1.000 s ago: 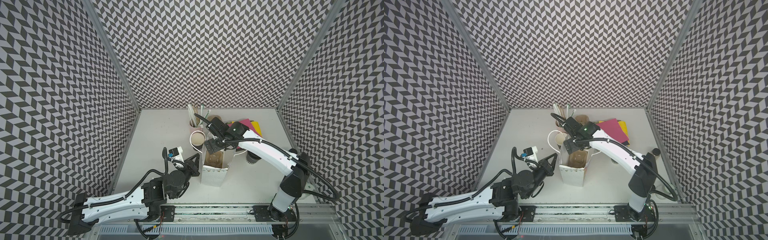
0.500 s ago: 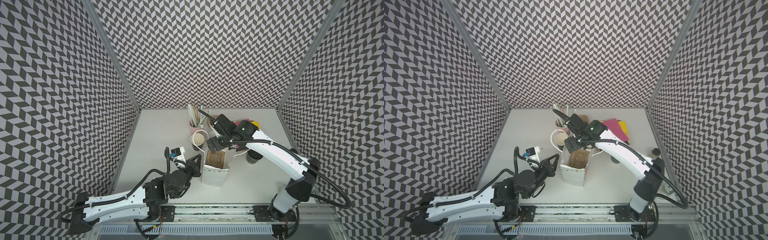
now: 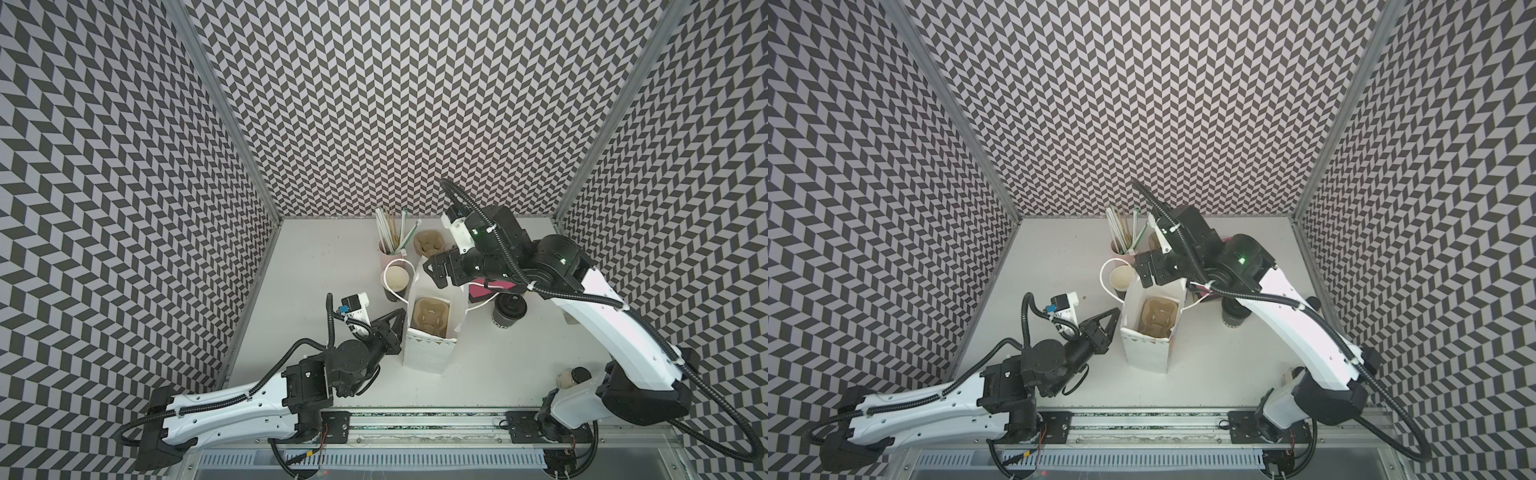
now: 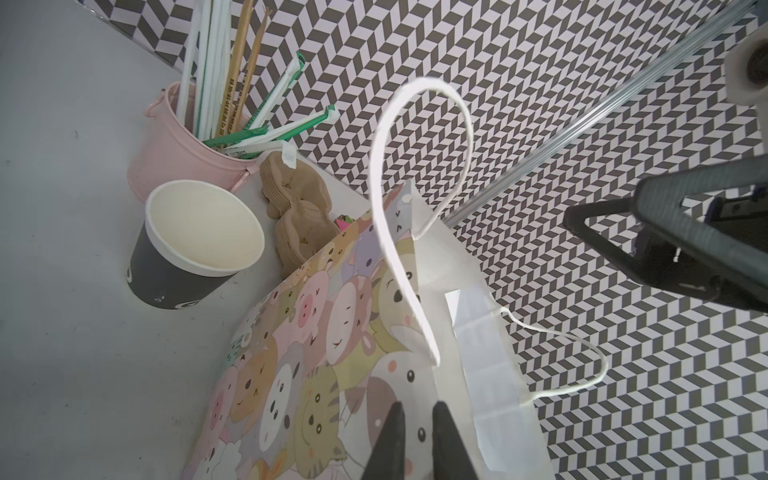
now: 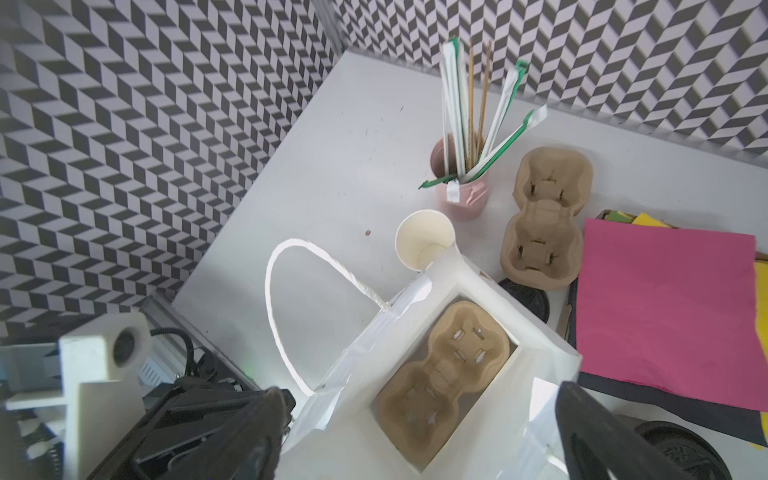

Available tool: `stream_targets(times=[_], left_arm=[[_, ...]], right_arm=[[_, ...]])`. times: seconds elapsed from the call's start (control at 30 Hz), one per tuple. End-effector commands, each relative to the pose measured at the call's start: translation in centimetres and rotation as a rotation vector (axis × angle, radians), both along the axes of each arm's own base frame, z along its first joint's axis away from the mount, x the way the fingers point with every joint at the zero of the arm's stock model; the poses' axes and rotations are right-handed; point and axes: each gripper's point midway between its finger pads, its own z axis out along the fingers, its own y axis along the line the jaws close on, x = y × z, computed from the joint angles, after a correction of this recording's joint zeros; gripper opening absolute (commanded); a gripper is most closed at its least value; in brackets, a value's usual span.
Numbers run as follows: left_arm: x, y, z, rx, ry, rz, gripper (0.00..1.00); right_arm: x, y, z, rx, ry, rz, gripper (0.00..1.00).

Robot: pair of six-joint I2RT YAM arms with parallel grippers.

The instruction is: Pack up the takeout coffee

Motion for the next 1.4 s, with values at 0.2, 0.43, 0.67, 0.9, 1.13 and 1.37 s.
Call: stream_targets(times=[0.2, 0.43, 0.67, 0.9, 1.13, 1.37], left_arm=[[-1.4, 2.5, -0.2, -0.076, 0.077, -0.044, 0.24], [-2.5, 5.2, -4.1, 0.017, 0.164, -0.045, 0.26], [-3.2, 5.2, -7.8, 0.086, 0.206, -0.083, 0.28], [-2.7, 4.8, -12.8, 0.246, 0.233, -0.092, 0.28], [-1.3, 3.8, -15.0, 0.157, 0.187, -0.213, 0.27], [-1.1, 2.7, -15.1, 0.112, 0.184, -0.299, 0.24]], right_arm=[[3.4, -10.7, -1.9, 0.018, -0.002, -0.335, 0.99], [5.2, -17.5, -6.9, 0.017, 0.076, -0.575, 0.99], [4.9, -19.7, -14.6, 0.000, 0.230, -0.655, 0.99], [4.6, -20.5, -19.6, -0.020, 0.297, -0.679, 0.98], [5.0, -20.3, -21.3, -0.047, 0.315, -0.652, 0.94], [5.0, -20.9, -22.2, -0.078, 0.332, -0.690, 0.93]])
